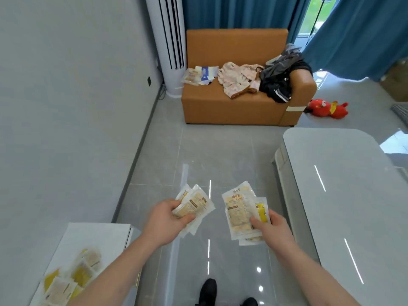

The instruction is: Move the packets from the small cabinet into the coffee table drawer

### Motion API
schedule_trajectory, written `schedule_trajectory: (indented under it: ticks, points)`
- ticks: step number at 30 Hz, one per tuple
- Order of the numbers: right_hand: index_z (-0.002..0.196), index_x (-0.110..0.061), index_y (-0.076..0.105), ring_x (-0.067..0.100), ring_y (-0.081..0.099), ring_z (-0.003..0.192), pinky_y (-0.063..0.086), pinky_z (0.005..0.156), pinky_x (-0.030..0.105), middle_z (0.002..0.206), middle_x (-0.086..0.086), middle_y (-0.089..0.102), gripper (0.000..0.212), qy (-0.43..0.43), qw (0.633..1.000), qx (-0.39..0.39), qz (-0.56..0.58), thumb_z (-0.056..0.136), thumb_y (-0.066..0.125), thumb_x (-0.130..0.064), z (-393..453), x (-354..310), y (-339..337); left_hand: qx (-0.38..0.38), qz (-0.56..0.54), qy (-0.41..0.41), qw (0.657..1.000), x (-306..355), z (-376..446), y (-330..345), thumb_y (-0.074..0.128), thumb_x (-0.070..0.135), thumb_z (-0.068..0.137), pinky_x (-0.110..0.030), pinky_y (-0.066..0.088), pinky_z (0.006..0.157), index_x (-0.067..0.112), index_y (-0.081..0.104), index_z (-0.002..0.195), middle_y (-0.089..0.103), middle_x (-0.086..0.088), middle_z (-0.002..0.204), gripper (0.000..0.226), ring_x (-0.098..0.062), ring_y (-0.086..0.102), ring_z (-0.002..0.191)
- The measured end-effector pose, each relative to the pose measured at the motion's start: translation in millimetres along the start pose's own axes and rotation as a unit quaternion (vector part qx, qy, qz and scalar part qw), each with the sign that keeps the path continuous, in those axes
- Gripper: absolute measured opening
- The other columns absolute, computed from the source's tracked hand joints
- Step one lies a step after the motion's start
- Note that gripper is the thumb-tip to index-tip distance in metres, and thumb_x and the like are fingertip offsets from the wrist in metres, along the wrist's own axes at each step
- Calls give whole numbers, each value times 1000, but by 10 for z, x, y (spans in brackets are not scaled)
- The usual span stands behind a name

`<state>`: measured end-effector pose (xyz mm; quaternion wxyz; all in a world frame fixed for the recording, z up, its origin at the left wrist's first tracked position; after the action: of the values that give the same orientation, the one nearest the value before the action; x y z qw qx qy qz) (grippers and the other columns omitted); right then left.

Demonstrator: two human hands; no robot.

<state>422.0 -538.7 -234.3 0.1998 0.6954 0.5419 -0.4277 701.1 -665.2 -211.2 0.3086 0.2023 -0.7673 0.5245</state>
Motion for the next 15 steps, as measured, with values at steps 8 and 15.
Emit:
schedule_trajectory:
  ticks: [8, 15]
  points:
    - [109, -19, 73, 19, 77, 89, 61, 85, 45, 98, -1, 80, 16, 7, 995, 77, 67, 95, 69, -14, -479, 363, -994, -50, 0, 58, 997, 727, -229, 602, 83, 41, 76, -17, 49, 61, 34, 78, 81, 73, 17, 78, 10, 3, 68, 70]
    - [113, -20, 73, 21, 76, 96, 59, 91, 47, 104, -1, 79, 19, -11, 987, 120, 103, 98, 65, -12, -1171, 925, -2391, -91, -19, 98, 991, 1675, -828, 1647, 83, 37, 77, -29, 57, 68, 32, 77, 78, 74, 20, 77, 8, 1, 70, 70]
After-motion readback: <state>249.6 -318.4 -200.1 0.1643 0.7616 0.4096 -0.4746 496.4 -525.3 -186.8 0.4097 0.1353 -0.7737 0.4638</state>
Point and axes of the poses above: each hand's wrist, its own z-axis towards the middle knuckle, its own y-axis out of the palm, x = y × z, the point moved 7 cm from there along z, towards the middle knuckle
